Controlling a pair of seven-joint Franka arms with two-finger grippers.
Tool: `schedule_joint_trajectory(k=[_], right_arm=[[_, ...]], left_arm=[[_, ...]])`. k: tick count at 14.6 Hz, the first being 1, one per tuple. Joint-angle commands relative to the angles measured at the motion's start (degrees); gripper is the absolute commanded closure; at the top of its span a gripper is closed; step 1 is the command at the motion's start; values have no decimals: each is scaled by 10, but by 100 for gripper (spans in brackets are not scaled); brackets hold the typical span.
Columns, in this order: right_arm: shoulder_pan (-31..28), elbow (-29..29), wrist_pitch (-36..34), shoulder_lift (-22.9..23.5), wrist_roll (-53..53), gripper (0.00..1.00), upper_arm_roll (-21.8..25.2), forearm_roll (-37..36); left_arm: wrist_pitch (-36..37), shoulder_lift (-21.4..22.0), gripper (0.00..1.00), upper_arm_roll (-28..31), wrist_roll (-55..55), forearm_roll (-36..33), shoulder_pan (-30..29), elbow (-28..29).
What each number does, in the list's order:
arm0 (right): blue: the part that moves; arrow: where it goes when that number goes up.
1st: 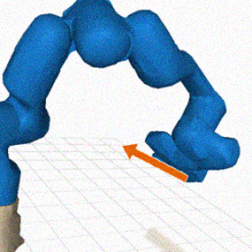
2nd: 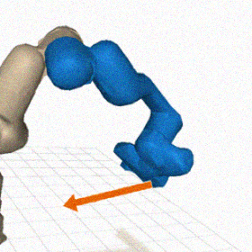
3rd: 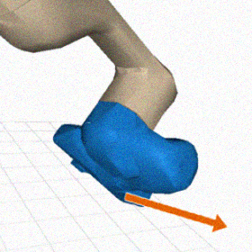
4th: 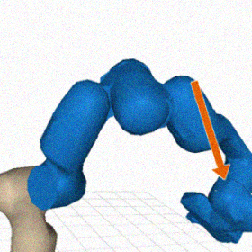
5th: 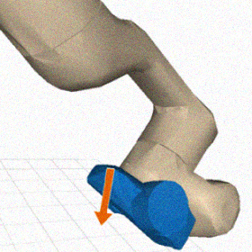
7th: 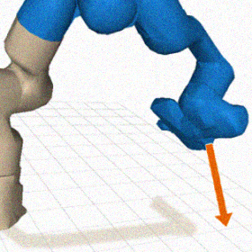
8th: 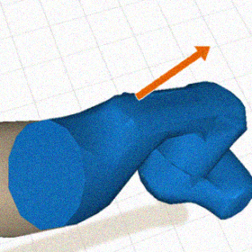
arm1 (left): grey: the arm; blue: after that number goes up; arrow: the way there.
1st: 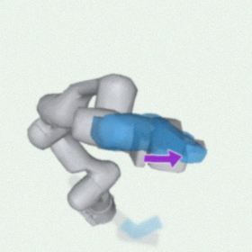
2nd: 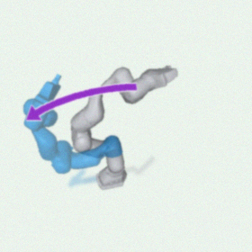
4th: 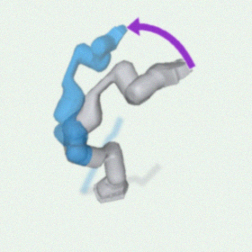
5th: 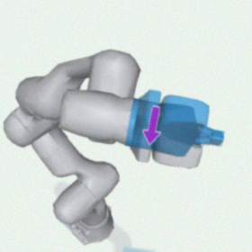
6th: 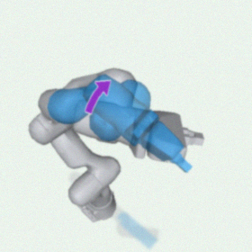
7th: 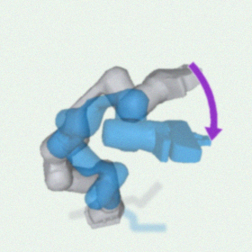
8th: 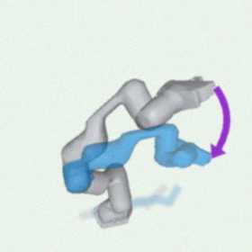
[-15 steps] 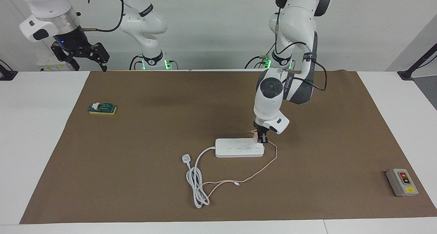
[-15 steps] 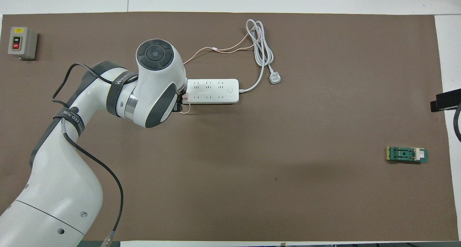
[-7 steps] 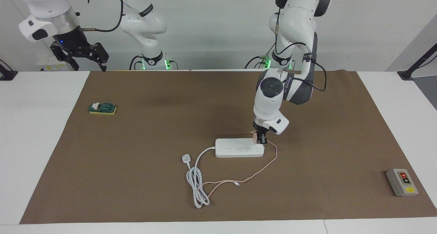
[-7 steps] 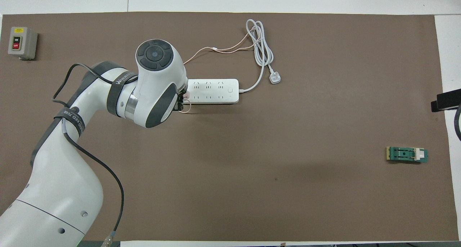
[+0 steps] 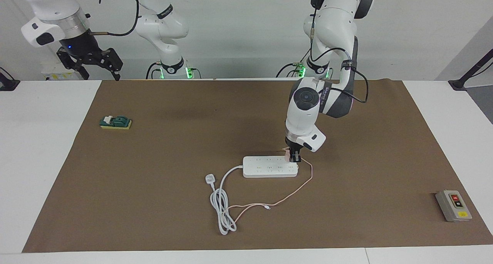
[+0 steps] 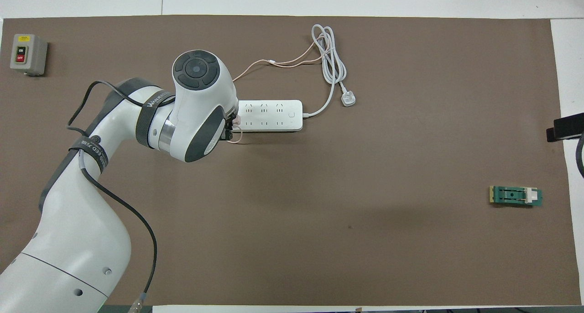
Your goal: Plug charger into power strip
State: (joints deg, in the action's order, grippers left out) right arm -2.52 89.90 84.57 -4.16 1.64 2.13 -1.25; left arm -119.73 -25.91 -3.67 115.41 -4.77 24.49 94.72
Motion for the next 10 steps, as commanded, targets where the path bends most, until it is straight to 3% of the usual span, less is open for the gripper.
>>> schedule_joint_trajectory(k=[1,10], right_arm=[[1,12,7,-12,12,0,1,-5],[1,14,3,-13,14,0,1,-5]], left_arm=[[1,-3,100,1,-12,12,-1,10],[1,2,100,1,-13,12,-1,26]])
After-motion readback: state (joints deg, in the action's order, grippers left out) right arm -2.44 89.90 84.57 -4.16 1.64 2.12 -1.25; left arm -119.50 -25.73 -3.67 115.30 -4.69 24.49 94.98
